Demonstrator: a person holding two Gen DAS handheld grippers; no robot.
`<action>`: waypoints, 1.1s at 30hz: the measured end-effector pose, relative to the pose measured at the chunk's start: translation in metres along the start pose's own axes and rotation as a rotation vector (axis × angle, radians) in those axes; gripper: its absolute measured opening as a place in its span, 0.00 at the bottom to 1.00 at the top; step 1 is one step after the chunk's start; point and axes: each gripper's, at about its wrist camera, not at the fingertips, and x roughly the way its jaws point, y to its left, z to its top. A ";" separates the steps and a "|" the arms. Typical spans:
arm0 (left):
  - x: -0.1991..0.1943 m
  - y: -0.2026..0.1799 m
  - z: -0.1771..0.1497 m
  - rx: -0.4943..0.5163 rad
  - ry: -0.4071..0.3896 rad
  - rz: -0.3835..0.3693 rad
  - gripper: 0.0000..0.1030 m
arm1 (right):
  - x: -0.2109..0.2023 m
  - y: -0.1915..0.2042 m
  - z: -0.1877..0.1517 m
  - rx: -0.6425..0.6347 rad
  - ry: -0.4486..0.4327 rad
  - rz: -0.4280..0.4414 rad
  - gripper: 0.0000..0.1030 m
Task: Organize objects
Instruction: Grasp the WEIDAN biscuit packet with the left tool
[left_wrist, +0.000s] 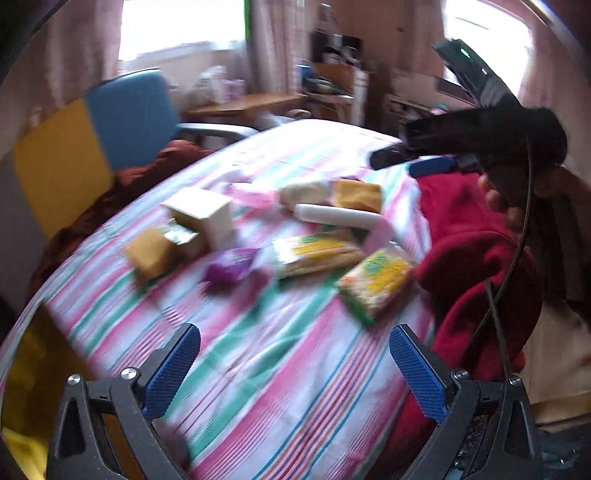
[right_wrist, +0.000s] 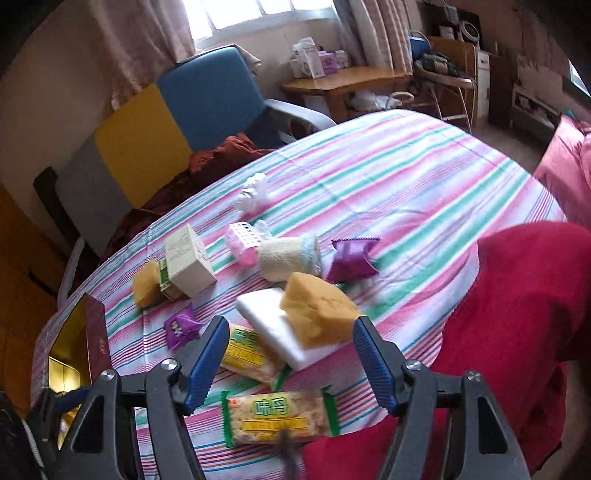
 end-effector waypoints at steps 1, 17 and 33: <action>0.006 -0.004 0.003 0.021 0.005 -0.013 1.00 | 0.001 -0.003 -0.001 0.006 0.002 0.006 0.68; 0.095 -0.036 0.048 0.186 0.108 -0.300 0.87 | 0.005 -0.017 0.000 0.073 -0.040 0.149 0.69; 0.109 -0.048 0.029 0.136 0.133 -0.281 0.47 | 0.009 -0.016 0.000 0.068 -0.017 0.146 0.69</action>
